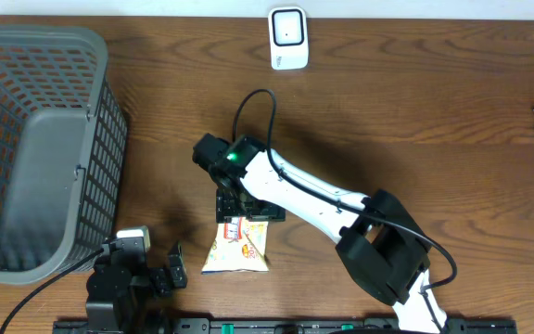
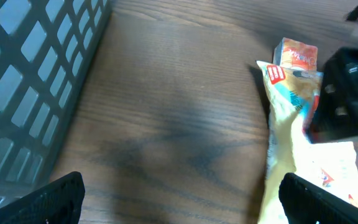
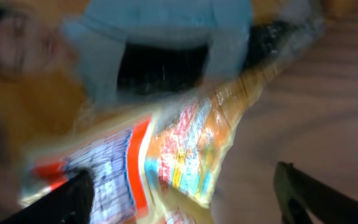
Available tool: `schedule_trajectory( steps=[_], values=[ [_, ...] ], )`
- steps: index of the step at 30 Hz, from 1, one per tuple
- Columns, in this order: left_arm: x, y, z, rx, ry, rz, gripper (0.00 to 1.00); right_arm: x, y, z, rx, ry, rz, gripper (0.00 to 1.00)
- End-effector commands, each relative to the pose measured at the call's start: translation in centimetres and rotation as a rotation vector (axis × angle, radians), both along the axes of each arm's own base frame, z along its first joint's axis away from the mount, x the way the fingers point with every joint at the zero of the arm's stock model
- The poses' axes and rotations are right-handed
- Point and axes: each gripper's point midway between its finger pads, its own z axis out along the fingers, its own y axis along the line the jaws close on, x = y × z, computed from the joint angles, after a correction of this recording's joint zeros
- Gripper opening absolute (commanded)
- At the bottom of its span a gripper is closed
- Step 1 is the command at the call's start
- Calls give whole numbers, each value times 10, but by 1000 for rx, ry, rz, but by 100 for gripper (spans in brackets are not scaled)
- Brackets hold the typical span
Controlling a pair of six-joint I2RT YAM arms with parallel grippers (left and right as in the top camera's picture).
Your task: Scan the item barcode
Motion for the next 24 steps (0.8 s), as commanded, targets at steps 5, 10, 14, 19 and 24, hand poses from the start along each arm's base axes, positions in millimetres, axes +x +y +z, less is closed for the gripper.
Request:
schedule_trajectory(
  steps=[5, 10, 14, 19, 24],
  values=[
    [0, 2, -2, -2, 5, 16, 100, -7, -15, -47, -6, 10, -58, 54],
    [0, 2, -2, -2, 5, 16, 100, -11, -43, -59, -68, 50, -94, 26],
    [0, 2, -2, -2, 6, 16, 100, 2, -60, -61, -79, 62, -153, 1],
    [0, 2, -2, -2, 5, 16, 100, 25, -106, -59, -160, 72, -258, 1],
    [0, 2, -2, -2, 5, 16, 100, 47, -195, -43, -395, 43, -354, 1]
  ],
)
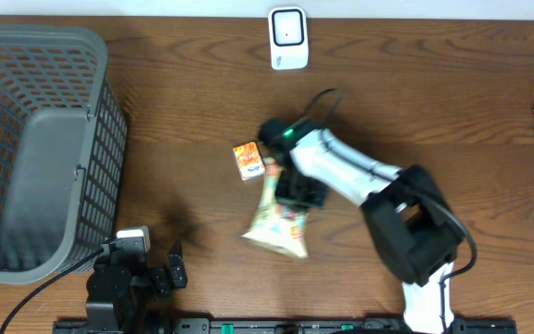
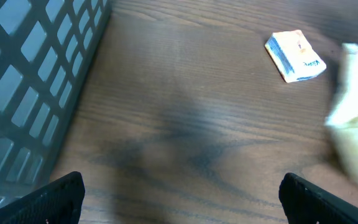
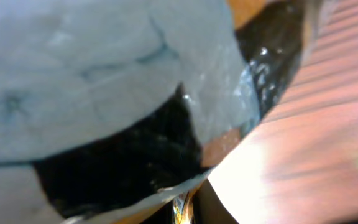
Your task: Scan the item barcode
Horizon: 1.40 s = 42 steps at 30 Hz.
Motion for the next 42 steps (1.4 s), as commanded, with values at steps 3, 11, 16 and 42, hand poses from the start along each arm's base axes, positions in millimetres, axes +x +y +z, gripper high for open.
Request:
schedule_trajectory(
  steps=[3, 11, 16, 42],
  values=[
    [0, 2, -2, -2, 5, 16, 100, 39, -109, 4, -306, -82, 11, 1],
    [0, 2, -2, -1, 5, 16, 100, 90, -89, 71, 50, -300, 384, 1],
    [0, 2, -2, -1, 5, 16, 100, 87, -77, 120, 95, -435, 506, 29],
    [0, 2, -2, -1, 5, 16, 100, 90, -75, 18, -588, -479, 221, 61]
  ],
)
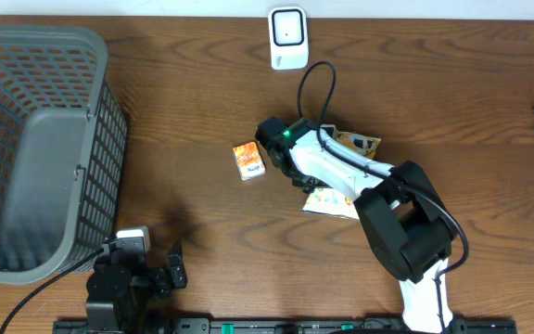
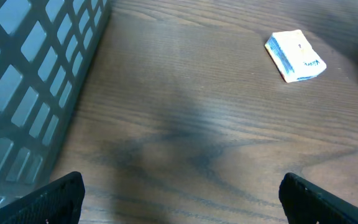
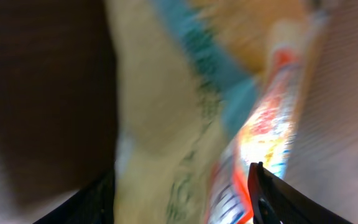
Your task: Scan the item barcode
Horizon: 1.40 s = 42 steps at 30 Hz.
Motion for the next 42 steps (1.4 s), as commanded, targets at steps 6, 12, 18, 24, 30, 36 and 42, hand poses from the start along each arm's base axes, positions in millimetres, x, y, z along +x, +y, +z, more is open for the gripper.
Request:
schedule_trajectory(
  steps=[6, 12, 18, 24, 30, 36, 42],
  values=[
    [0, 2, -2, -2, 6, 16, 100, 13, -32, 2, -154, -63, -43, 59],
    [0, 2, -2, -1, 6, 16, 100, -6, -53, -40, -229, 111, -51, 57],
    [0, 2, -2, -1, 6, 16, 100, -33, -68, -77, -285, 319, -30, 20],
    [0, 2, -2, -1, 6, 16, 100, -43, -6, -91, 97, 538, 194, 1],
    [0, 2, -2, -2, 6, 16, 100, -40, 128, 8, 860, 520, 596, 1],
    [0, 2, -2, -2, 6, 16, 100, -58, 166, 127, 1320, 420, 832, 1],
    [0, 2, -2, -2, 6, 16, 100, -38, 132, 115, 1209, 370, 767, 1]
  ],
)
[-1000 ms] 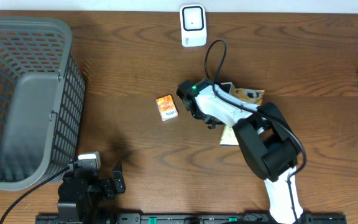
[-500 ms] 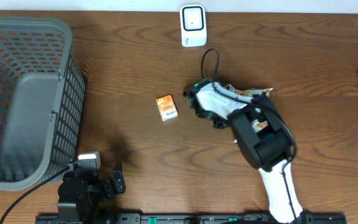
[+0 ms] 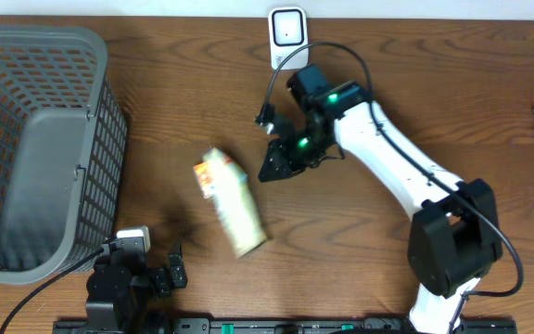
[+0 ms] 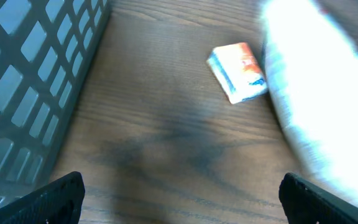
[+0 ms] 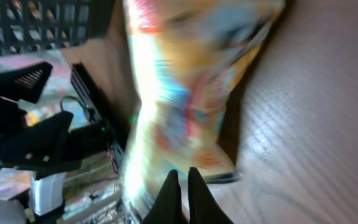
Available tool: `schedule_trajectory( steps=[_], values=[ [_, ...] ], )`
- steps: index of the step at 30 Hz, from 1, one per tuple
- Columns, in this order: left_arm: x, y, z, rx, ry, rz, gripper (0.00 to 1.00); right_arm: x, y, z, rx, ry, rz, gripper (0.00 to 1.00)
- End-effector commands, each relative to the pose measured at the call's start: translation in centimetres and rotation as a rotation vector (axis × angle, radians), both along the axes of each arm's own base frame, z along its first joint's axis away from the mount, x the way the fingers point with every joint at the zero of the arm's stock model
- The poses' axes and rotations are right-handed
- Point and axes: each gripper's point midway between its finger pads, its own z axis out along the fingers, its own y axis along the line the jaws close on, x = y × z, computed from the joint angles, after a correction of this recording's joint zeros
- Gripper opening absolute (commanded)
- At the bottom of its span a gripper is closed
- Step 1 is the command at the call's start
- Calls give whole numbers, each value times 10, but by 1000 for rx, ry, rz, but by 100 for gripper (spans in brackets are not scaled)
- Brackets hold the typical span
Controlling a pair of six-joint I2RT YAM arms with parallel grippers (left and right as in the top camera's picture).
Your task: Scan the item barcode
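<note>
The snack bag [image 3: 235,215] lies blurred on the table left of centre, seen as a yellow-orange smear [image 5: 179,93] in the right wrist view and a white blur [image 4: 319,93] in the left wrist view. A small orange box [image 3: 206,176] touches its upper left end. The white scanner [image 3: 287,38] stands at the back edge. My right gripper [image 3: 269,170] hangs right of the bag and points at it; its fingers [image 5: 183,170] are shut together with nothing between them. My left gripper [image 4: 180,186] rests open at the front left.
A big grey mesh basket [image 3: 35,139] fills the left side. A teal bottle and a red packet sit at the far right edge. The left arm's base [image 3: 119,278] is at the front edge.
The bag was right of centre beside my right gripper; now it lies left of centre, apart from the gripper. The small box has shifted left. My right arm now reaches in from nearer the scanner.
My right gripper was down on the bag and the small box at the front centre. Then the box lay apart and the bag was further right with the gripper. Then the bag was right of centre. Now it lies loose on the left by the box.
</note>
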Motion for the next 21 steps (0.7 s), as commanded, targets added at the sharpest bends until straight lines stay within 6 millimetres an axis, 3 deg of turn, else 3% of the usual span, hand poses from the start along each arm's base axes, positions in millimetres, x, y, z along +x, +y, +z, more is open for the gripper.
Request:
schedule_trajectory(
  steps=[1, 5, 8, 10, 12, 14, 15, 17, 18, 19, 21],
  values=[
    [0, 2, -2, -2, 5, 16, 100, 7, -20, -11, -37, -16, -21, 1],
    [0, 2, -2, -1, 5, 16, 100, 7, -25, -16, -21, -9, -16, 1],
    [0, 2, -2, -1, 5, 16, 100, 11, -33, -29, -121, -48, -25, 1],
    [0, 2, -2, -1, 5, 16, 100, 9, -32, -32, -158, -55, -32, 8],
    [0, 2, -2, -2, 5, 16, 100, 6, -22, -32, -151, -68, -19, 29],
    [0, 2, -2, -2, 6, 16, 100, 6, -7, -31, -138, -77, -34, 70],
    [0, 2, -2, -1, 5, 16, 100, 5, -2, -31, -138, -66, -53, 71],
    [0, 2, -2, -1, 6, 16, 100, -2, 9, -33, -159, 5, -129, 54],
    [0, 2, -2, -1, 5, 16, 100, -8, 13, -35, -173, 41, -155, 50],
    [0, 2, -2, -2, 5, 16, 100, -16, 18, -39, -189, 75, -175, 50],
    [0, 2, -2, -2, 5, 16, 100, -32, 30, -46, -204, 107, -178, 67]
  ],
)
